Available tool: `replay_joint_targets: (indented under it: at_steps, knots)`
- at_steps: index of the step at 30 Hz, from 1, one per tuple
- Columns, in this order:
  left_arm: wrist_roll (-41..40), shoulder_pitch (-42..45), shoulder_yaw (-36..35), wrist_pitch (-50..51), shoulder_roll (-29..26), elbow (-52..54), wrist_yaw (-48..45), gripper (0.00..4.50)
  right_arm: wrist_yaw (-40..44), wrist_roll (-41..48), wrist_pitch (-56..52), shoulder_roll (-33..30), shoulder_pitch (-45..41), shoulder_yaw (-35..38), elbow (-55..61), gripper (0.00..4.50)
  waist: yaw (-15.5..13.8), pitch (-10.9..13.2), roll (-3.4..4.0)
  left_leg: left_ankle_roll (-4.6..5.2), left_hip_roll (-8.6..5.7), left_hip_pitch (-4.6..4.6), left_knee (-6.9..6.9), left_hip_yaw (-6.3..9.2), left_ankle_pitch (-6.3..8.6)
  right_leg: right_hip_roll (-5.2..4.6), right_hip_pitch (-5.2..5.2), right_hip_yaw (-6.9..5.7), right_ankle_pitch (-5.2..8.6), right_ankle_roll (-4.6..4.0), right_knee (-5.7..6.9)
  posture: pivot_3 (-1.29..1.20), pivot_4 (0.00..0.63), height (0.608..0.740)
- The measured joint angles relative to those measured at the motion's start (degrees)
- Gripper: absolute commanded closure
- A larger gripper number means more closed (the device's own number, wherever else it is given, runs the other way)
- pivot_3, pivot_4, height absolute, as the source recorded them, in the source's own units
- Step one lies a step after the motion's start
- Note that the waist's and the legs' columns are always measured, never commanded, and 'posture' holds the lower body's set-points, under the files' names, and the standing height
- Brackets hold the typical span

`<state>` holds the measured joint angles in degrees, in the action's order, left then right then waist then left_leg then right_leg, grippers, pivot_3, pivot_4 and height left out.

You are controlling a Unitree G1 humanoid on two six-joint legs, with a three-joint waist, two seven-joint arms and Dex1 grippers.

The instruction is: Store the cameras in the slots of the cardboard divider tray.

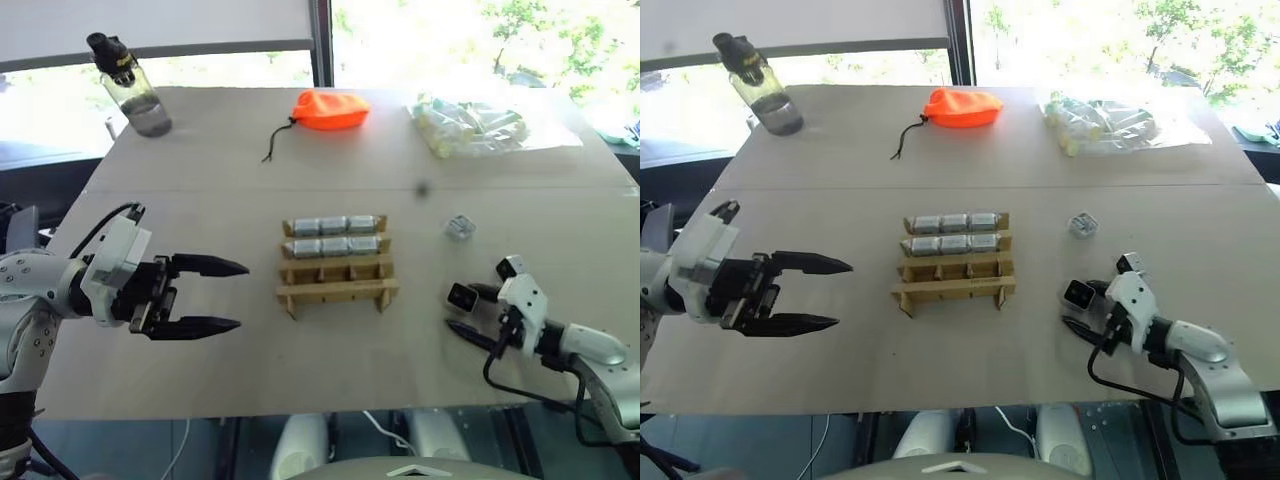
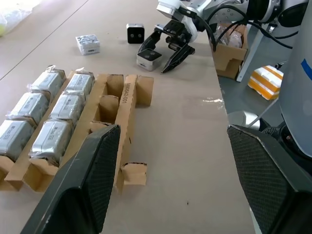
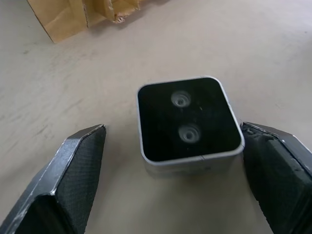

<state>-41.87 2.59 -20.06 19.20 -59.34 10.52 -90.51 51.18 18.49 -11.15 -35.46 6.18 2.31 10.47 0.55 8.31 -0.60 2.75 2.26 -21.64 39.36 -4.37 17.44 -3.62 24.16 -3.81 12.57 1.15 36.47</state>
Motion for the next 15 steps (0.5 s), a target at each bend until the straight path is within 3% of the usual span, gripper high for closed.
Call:
replay_joint_targets:
  at_steps: [3,4,9,15]
  knots:
    - [0.0,-0.4,0.0,-0.2,0.0,0.0,0.0,0.81,0.3,0.0,0.5,0.1,0.0,-0.2,0.0,2.47,-0.1,0.0,0.00,0.00,-0.02,-0.07,0.00,-0.01,0.00,-0.01,0.05,0.00,-0.02,0.02,0.00,0.00,0.150,0.726]
    - [0.0,-0.4,0.0,-0.2,0.0,0.0,0.1,0.81,0.4,-0.1,0.6,0.1,0.0,-0.2,0.0,2.58,-0.1,0.0,0.00,0.00,-0.02,-0.07,0.00,-0.02,0.00,-0.01,0.05,0.01,-0.02,0.03,-0.01,0.00,0.150,0.726]
    - [0.1,1.2,0.2,-0.2,1.1,-0.1,1.7,0.81,1.6,-0.9,0.9,-1.9,-1.2,-0.9,0.9,2.56,-0.2,0.1,0.04,0.00,-0.04,-0.08,0.02,-0.05,0.00,-0.02,0.07,0.03,-0.03,0.05,0.00,0.00,0.150,0.726]
    - [1.6,7.6,3.8,2.5,4.0,-0.1,9.0,0.81,2.7,-4.7,0.0,-5.2,-11.1,-5.0,6.4,2.56,0.0,0.1,0.02,-0.01,-0.04,-0.02,0.06,-0.07,-0.01,0.03,0.10,0.07,-0.04,0.06,0.16,0.00,0.150,0.726]
